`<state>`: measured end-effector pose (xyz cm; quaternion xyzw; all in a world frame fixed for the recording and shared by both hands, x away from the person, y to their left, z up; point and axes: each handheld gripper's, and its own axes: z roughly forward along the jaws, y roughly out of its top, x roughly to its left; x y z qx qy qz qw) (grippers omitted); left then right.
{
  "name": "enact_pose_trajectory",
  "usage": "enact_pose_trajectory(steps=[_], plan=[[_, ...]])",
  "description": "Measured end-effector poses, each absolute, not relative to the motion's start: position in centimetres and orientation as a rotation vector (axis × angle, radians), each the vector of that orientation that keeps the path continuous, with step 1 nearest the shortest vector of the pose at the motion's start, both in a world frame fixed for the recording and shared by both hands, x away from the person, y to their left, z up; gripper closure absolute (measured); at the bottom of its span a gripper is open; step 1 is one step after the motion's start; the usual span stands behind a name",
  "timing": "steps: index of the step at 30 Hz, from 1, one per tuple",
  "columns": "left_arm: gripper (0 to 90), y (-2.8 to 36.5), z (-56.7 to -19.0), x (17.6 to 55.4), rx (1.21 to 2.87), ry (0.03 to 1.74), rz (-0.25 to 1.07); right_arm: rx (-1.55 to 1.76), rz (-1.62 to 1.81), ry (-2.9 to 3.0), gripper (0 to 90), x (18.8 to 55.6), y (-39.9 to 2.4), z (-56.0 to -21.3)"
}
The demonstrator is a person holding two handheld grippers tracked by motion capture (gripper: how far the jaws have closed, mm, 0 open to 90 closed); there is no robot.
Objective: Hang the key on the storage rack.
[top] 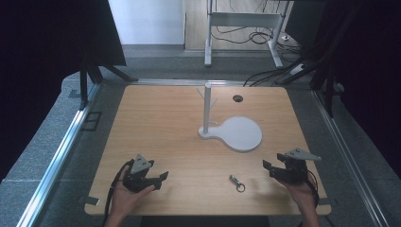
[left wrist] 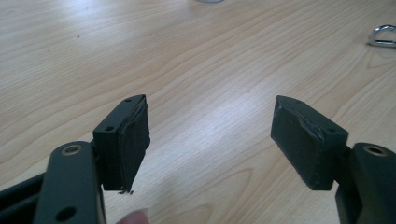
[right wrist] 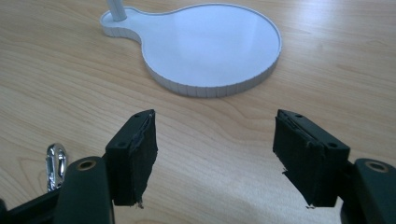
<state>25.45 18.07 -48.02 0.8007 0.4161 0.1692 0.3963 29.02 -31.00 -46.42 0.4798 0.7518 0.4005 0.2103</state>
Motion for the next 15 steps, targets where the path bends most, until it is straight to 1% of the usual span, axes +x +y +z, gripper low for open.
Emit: enact_pose_trajectory(steps=[8,15], plan=[[28.8,18.3,-47.9,25.6,2.03,1.063,0.4,1.34,1.109,2.129,34.8,28.6,-30.8,-47.4],[28.7,18.5,-47.6,25.4,2.017,1.06,0.381,1.335,1.106,2.142,37.1,28.7,-30.6,-47.3]])
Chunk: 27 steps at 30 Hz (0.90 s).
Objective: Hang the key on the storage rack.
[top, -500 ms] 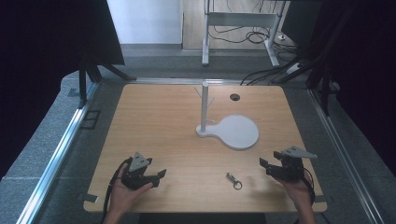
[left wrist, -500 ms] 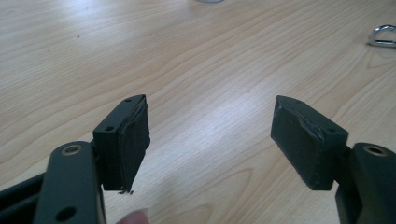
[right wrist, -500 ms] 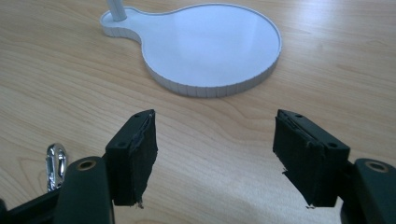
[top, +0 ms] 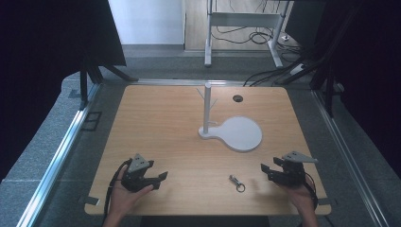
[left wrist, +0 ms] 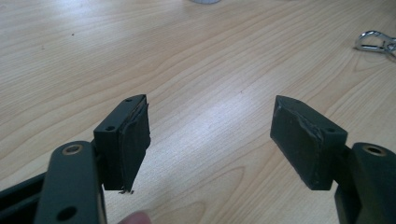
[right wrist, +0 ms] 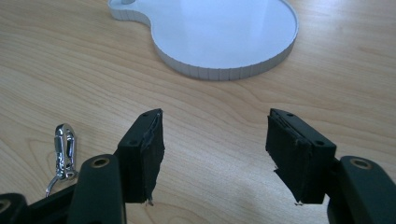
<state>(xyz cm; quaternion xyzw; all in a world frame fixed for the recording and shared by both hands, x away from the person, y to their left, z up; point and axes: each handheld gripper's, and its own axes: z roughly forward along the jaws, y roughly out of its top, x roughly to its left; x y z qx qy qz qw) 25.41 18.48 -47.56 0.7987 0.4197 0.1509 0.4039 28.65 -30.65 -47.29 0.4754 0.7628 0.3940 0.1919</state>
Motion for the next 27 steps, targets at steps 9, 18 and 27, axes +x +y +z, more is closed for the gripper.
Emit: enact_pose_trajectory(steps=[9,18,27], plan=[[28.8,17.8,-47.6,25.3,2.052,1.051,0.376,1.307,1.091,2.172,38.9,29.0,-31.2,-46.2],[28.7,17.2,-47.9,25.2,2.067,1.045,0.362,1.324,1.118,2.179,41.2,29.0,-31.1,-45.4],[28.5,16.9,-47.8,25.1,2.088,1.03,0.349,1.262,1.134,2.234,41.9,28.1,-29.7,-43.3]])
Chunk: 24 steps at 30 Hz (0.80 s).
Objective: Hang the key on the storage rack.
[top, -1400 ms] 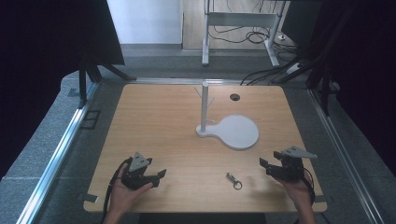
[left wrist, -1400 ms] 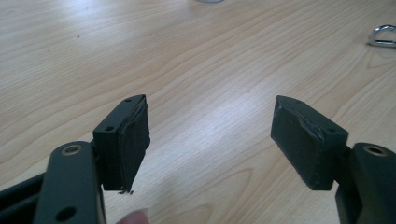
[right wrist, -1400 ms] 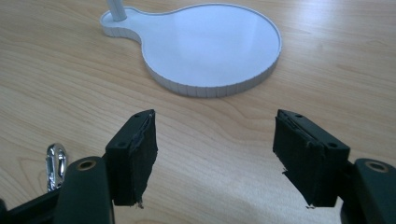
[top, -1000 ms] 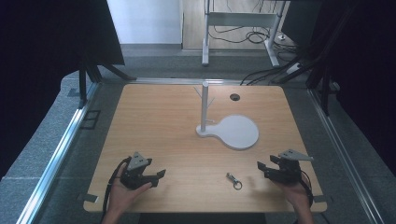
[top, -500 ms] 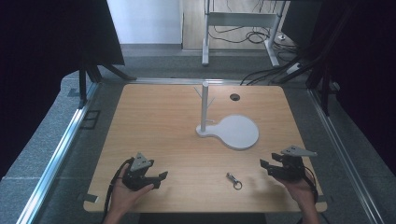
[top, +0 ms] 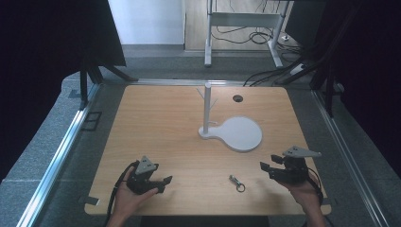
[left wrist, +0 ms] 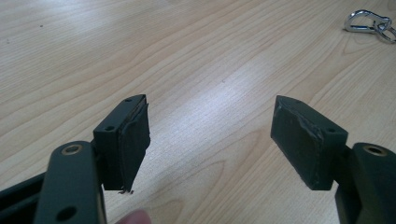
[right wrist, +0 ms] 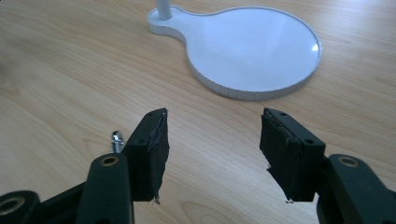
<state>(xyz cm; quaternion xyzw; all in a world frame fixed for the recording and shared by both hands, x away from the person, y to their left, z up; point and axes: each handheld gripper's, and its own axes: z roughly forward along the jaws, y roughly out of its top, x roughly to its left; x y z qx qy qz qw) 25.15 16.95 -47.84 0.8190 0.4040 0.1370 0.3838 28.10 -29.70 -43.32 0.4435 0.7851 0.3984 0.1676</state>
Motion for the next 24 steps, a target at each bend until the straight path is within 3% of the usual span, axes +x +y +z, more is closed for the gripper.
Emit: enact_pose_trajectory(steps=[13,24], plan=[[28.5,17.2,-47.3,24.8,2.079,1.034,0.353,1.14,1.087,2.444,46.1,27.5,-26.1,-42.7],[28.5,17.7,-47.1,24.6,2.064,1.04,0.344,1.145,0.777,2.661,53.5,28.8,-22.2,-44.5]])
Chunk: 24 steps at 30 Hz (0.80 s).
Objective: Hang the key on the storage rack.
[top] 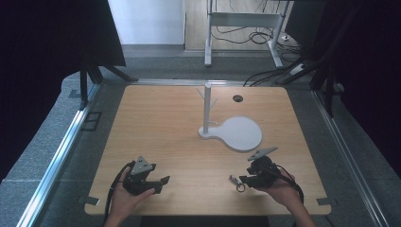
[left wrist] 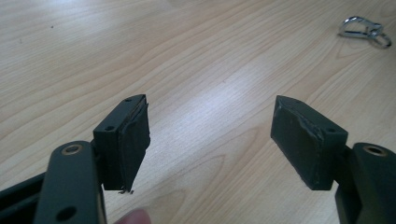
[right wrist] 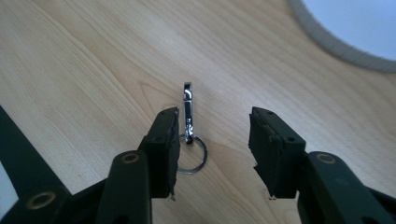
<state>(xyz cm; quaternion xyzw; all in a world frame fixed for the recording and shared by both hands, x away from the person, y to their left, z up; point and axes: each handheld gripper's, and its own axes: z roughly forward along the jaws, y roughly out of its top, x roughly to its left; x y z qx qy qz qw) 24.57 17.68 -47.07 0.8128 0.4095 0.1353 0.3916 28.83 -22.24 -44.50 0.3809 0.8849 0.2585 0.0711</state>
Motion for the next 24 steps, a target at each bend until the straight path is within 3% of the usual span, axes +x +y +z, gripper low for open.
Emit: enact_pose_trajectory(steps=[24], plan=[[28.5,17.6,-47.0,24.5,2.075,1.033,0.344,1.107,0.547,2.789,61.9,29.8,-18.8,-46.0]])
